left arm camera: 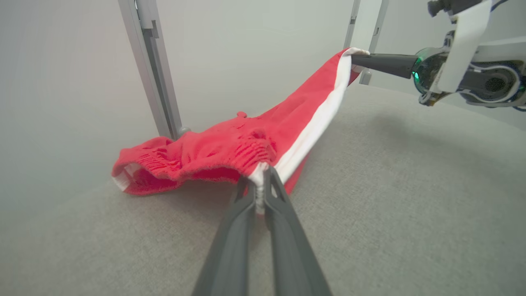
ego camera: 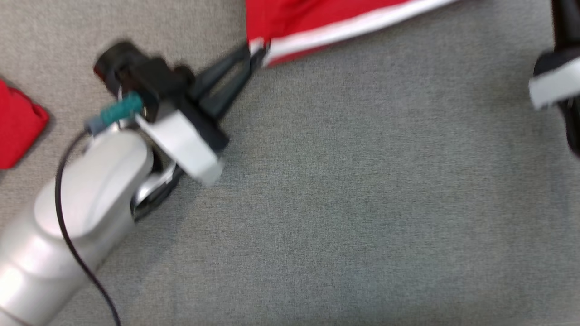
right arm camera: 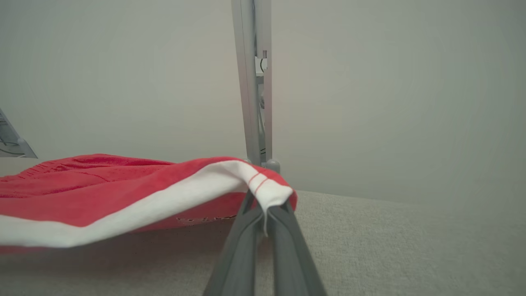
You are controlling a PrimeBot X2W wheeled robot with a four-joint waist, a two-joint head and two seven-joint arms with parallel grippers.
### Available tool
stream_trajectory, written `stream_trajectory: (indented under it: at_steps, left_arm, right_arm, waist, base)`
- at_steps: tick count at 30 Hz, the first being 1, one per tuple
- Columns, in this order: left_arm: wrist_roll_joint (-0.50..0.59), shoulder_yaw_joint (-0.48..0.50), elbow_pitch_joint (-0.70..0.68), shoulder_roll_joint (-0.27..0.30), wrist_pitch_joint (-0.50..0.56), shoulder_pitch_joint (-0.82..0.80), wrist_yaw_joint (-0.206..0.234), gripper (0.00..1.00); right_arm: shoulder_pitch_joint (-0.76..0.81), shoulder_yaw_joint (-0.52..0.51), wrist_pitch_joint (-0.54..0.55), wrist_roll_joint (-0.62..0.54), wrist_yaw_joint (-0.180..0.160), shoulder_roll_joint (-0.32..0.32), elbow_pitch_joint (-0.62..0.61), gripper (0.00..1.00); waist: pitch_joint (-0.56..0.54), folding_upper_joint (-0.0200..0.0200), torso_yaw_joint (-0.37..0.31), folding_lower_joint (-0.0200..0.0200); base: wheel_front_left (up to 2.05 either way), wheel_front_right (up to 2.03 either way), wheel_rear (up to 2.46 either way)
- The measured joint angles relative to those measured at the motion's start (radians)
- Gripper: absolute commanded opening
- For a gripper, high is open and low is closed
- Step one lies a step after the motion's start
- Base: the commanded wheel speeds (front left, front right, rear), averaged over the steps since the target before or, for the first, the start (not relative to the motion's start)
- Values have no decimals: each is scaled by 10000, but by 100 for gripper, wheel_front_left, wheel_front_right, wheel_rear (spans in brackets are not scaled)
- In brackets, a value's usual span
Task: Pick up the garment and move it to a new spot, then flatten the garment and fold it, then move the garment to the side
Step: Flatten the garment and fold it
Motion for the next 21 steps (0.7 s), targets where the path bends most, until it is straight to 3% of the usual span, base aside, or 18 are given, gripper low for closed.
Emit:
stream_trajectory:
  at_steps: [11, 21]
  left_arm:
    - [138, -4, -1269, 696, 0, 3479, 466, 0]
    - [-274, -307, -1893, 1045, 165, 5544, 1452, 0]
  right_arm:
    - [3470, 780, 2, 1202, 0, -826, -1732, 0]
    - [5324, 1933, 2, 1661, 0, -1749, -2433, 0]
  waist:
    - [-1572, 0, -240, 0]
    - [-3141, 0, -509, 0]
  base:
    - [0, 0, 0]
    - [0, 0, 0]
